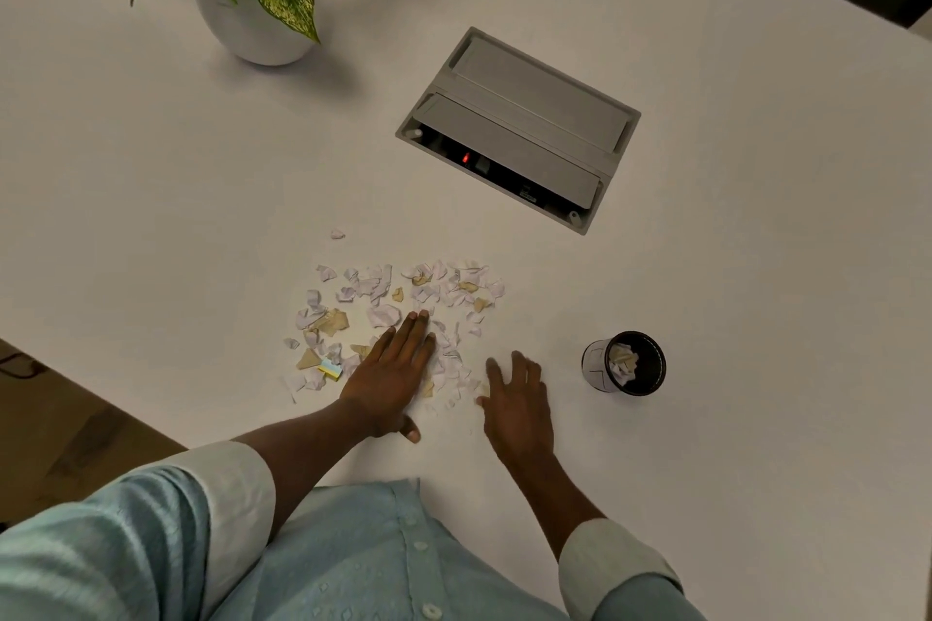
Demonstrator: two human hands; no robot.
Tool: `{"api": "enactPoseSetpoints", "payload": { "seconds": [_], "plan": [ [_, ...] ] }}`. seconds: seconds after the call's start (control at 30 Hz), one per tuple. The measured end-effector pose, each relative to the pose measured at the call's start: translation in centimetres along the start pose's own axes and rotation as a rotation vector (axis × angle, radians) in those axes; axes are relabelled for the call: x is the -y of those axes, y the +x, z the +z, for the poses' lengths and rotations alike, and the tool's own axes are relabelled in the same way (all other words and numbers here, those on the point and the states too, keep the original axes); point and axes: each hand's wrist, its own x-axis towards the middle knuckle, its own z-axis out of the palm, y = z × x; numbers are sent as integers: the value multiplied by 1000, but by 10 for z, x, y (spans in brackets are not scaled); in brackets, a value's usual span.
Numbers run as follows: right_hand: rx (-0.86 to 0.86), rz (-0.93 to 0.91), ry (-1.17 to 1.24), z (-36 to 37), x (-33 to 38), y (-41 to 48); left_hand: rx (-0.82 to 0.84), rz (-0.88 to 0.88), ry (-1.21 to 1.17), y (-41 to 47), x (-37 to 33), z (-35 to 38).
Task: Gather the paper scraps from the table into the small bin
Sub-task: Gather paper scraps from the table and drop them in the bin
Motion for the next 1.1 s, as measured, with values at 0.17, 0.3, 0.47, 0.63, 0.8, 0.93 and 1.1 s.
{"api": "enactPoseSetpoints", "payload": {
  "seconds": [0.17,0.3,0.47,0.63,0.8,0.93,1.1],
  "plan": [
    [-42,-6,24,-2,-2,-11,8,-12,9,0,-1,-3],
    [-65,-19,39,-2,-11,-8,8,-12,14,-1,-1,-2],
    [-136,-16,144,4,-20,-3,8,-14,8,0,-2,-2],
    [-214,21,376,-12,-24,-5,11,-11,23,0,-2,-2],
    [-601,165,606,-63,-40,-16,16,-13,31,0,-2,-3],
    [-839,320,643,-98,-78,-22,16,-5,20,-1,-1,-3],
    [-727,472,615,-102,-116,-21,4,6,19,-1,-2,-3]
  ]
}}
